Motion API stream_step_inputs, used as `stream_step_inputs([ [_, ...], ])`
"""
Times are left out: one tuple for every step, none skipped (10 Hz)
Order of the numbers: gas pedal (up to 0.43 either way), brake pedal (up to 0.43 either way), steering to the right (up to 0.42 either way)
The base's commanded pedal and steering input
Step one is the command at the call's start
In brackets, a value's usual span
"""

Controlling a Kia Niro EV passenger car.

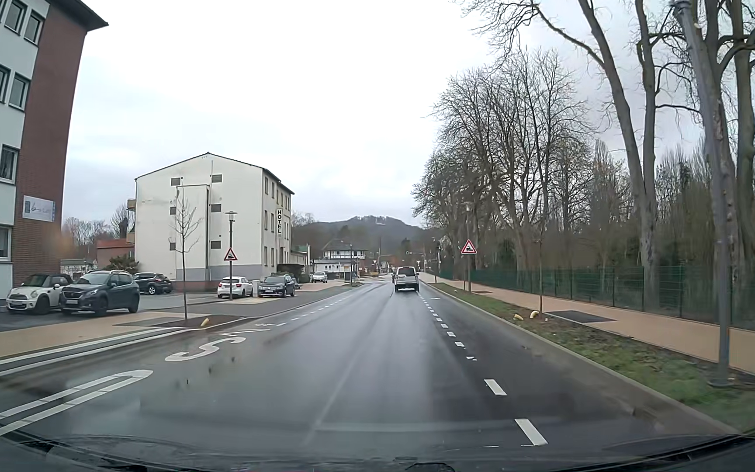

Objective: Follow the waypoints while adhering to traffic rules and regulations

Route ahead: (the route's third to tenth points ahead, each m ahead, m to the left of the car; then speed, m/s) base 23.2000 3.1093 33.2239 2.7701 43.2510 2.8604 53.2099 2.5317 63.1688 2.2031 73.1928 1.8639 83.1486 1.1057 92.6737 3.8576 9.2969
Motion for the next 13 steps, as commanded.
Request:
stream_step_inputs([
  [0.157, 0.0, 0.013],
  [0.157, 0.0, 0.011],
  [0.157, 0.0, 0.009],
  [0.157, 0.0, 0.008],
  [0.157, 0.0, 0.006],
  [0.15, 0.0, 0.006],
  [0.15, 0.0, 0.006],
  [0.15, 0.0, 0.005],
  [0.15, 0.0, 0.005],
  [0.138, 0.0, 0.005],
  [0.138, 0.0, 0.003],
  [0.138, 0.0, 0.001],
  [0.138, 0.0, 0.0],
])
